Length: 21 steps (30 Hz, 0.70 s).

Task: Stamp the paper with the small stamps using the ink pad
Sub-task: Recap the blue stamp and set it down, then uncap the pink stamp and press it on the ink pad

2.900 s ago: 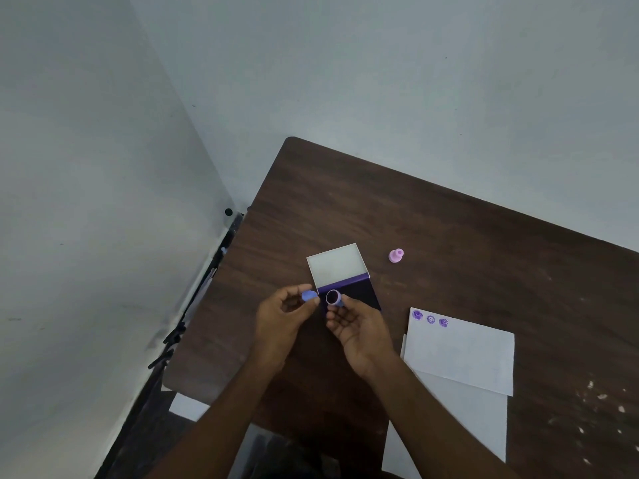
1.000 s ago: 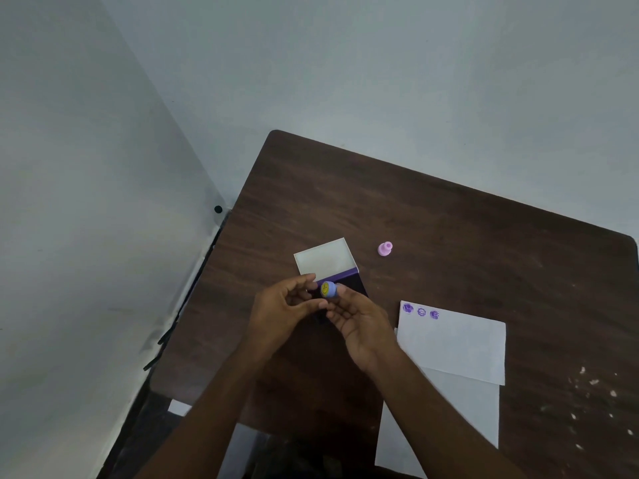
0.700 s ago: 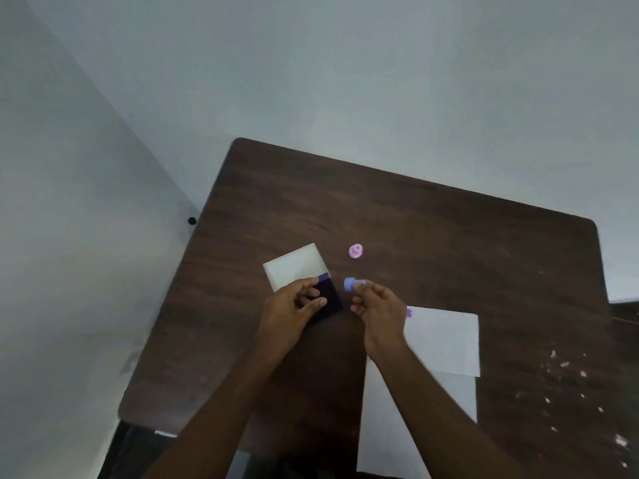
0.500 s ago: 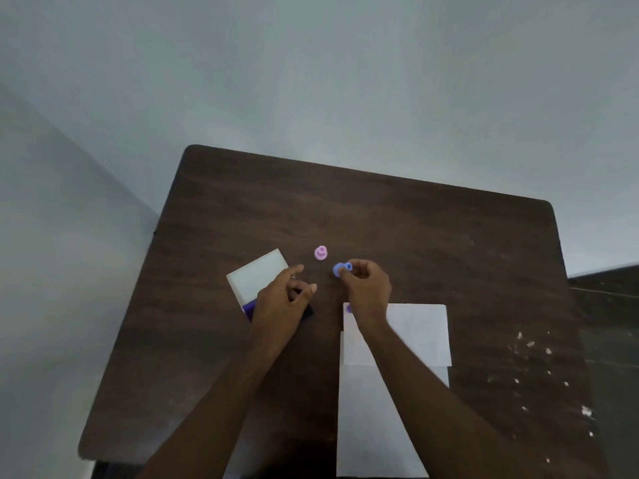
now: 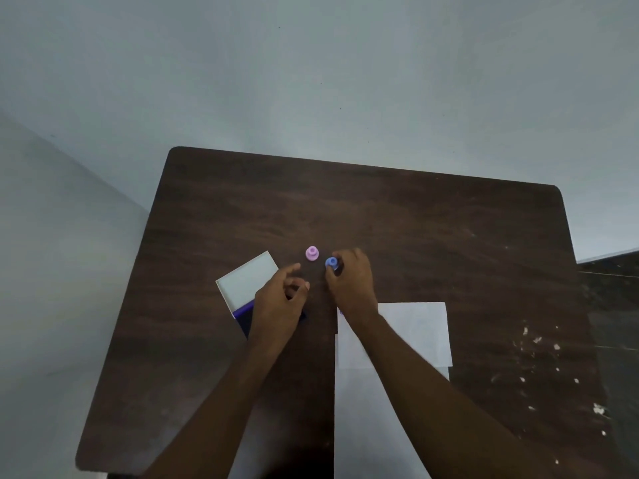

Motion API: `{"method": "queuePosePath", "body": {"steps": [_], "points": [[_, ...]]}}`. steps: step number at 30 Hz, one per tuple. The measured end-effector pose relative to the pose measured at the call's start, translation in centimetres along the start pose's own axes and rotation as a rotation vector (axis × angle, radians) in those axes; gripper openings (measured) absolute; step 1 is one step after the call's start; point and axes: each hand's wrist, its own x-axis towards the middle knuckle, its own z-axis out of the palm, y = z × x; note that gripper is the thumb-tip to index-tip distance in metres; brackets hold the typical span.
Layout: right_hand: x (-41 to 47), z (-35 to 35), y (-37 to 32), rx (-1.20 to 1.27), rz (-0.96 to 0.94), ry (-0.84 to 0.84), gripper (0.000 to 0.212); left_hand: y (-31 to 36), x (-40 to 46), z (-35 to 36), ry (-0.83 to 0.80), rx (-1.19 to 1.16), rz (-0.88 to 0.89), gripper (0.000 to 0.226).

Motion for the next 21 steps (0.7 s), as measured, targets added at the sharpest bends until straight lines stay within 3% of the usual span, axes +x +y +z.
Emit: {"method": "queuePosePath", "body": {"steps": [5, 8, 16, 21], "points": [[-0.1, -0.8, -0.4, -0.071, -0.086, 0.113, 0.04, -0.3, -0.1, -0.1, 0.0, -0.007, -0.011, 0.04], [0.2, -1.1, -1.1, -0.112, -0.162, 0.084, 0.047, -0.4, -0.2, -0.3, -0.004, -0.017, -0.016, 0.041], [0.8, -0.5, -3.5, -0.252, -0.393, 0.062, 0.027, -0.4, -0.7, -1.3, 0.03, -0.012, 0.014, 0.04], [1.2, -0.7, -4.2, -0.21, -0.369, 0.026, 0.02, -0.7, -0.8, -1.9, 0.059, -0.062, 0.013, 0.035]]}}
